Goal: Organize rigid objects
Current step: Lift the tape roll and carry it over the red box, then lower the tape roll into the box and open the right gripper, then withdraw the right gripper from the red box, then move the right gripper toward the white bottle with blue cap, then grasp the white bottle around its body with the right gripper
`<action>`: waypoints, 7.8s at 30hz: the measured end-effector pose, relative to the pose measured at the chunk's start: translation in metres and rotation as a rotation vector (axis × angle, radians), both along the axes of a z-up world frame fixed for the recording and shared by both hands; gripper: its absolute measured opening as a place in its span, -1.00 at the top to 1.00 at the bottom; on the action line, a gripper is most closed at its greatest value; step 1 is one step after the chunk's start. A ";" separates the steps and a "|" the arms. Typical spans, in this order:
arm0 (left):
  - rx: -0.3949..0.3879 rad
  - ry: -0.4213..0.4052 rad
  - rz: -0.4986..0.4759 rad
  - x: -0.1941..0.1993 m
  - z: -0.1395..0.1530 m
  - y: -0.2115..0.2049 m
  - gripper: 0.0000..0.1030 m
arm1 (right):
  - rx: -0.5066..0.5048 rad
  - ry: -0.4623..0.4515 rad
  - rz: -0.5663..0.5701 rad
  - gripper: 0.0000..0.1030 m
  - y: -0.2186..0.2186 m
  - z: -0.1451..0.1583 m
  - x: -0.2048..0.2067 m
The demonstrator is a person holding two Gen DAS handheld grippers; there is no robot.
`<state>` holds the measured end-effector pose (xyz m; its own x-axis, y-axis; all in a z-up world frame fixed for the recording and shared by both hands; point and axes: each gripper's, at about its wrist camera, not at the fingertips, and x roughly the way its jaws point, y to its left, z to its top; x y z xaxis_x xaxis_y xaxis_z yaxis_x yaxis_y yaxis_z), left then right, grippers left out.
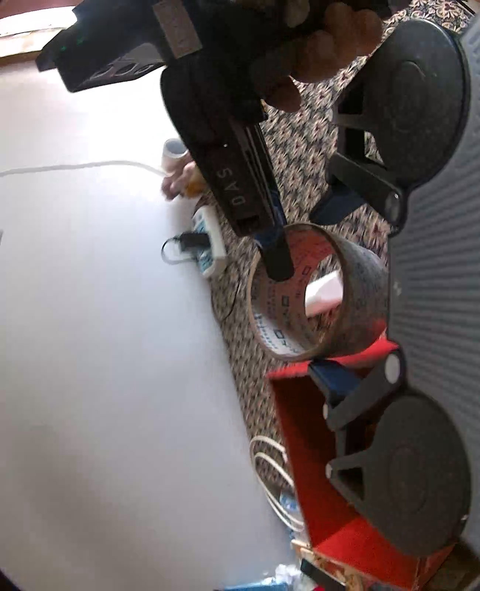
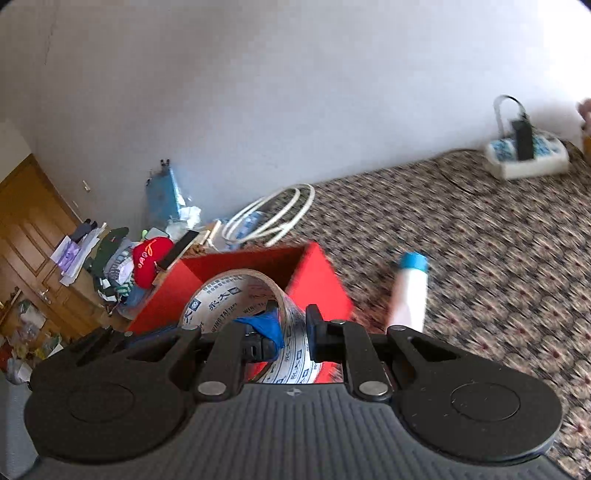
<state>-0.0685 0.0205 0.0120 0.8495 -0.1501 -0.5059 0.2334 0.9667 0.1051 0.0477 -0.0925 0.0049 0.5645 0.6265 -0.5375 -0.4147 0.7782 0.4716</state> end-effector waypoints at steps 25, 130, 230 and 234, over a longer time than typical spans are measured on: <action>-0.133 0.353 0.108 0.086 -0.050 0.171 -0.52 | -0.446 0.121 0.133 1.00 0.178 -0.058 0.067; 0.157 0.483 0.346 0.016 -0.053 0.011 -0.70 | -0.007 0.316 -0.092 0.82 -0.039 -0.075 -0.044; 0.035 0.492 0.121 0.187 -0.131 -0.047 -0.71 | -0.089 0.342 -0.144 0.81 -0.055 -0.117 0.177; 0.032 0.487 0.116 0.191 -0.137 -0.043 -0.71 | -0.096 0.310 -0.125 0.81 -0.035 -0.121 0.201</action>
